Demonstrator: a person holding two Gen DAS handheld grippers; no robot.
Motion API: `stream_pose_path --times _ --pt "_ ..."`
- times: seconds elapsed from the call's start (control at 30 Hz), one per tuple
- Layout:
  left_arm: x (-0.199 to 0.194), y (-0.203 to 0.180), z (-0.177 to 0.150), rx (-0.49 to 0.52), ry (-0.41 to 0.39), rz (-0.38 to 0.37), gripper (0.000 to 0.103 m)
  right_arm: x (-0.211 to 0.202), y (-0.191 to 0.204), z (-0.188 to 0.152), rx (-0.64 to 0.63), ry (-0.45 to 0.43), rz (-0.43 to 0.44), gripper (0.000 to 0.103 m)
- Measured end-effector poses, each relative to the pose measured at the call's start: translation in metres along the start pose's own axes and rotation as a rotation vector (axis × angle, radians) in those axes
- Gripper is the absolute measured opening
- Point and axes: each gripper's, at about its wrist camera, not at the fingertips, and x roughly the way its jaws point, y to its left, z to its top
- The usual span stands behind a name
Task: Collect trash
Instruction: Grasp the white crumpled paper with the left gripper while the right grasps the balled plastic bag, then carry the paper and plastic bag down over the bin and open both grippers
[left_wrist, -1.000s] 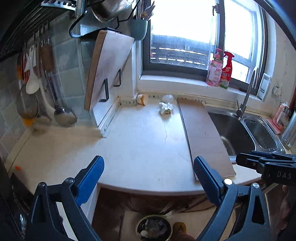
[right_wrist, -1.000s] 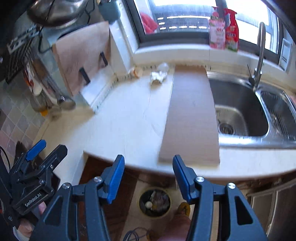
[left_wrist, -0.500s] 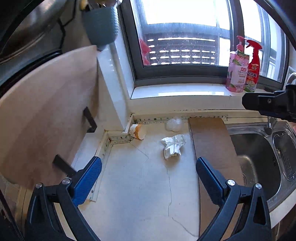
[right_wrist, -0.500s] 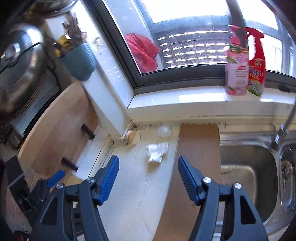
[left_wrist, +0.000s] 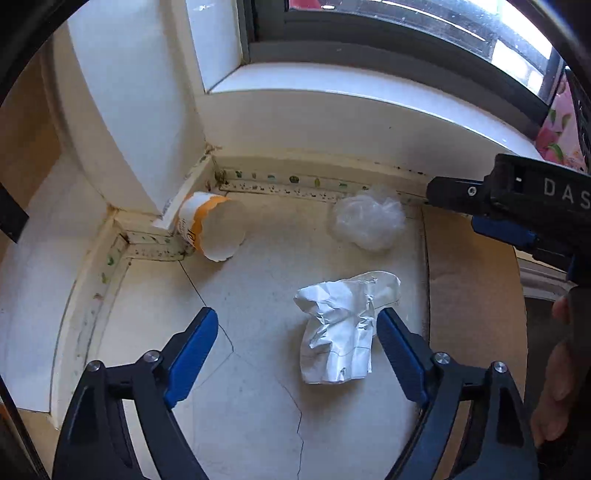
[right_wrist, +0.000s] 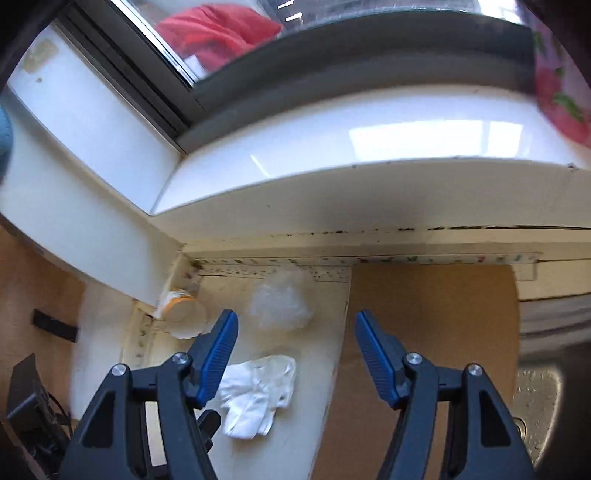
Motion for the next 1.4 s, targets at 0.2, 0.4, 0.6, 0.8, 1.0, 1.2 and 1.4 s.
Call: stream_pose_path --times 0.2,0.4,0.6,0.8,1.0,1.2,1.4 --pt "0.026 0.010 0.000 -0.115 0.036 -0.089 0.069 0.040 0.017 -0.003 -0.095 0.021 -0.009 0.062" --pt "0.048 0.020 -0.008 -0.194 0.087 -0.170 0.044 0.063 0.020 -0.004 -0.117 0.027 -0.009 0.041" --pt "0.037 0.026 -0.023 -0.230 0.043 -0.218 0.023 0.038 0.017 -0.011 -0.129 -0.028 0.008 0.034" --pt "-0.002 0.045 -0.053 -0.293 0.000 -0.209 0.022 -0.008 0.010 -0.025 -0.084 -0.063 0.050 0.033" --pt "-0.068 0.061 -0.089 -0.288 -0.052 -0.232 0.022 -0.075 0.025 -0.069 -0.080 -0.104 0.095 0.033" --pt "-0.156 0.091 -0.127 -0.234 -0.164 -0.275 0.022 -0.158 0.051 -0.135 -0.053 -0.187 0.102 0.033" --pt "-0.250 0.102 -0.191 -0.105 -0.273 -0.278 0.022 -0.231 0.086 -0.218 -0.047 -0.251 0.086 0.033"
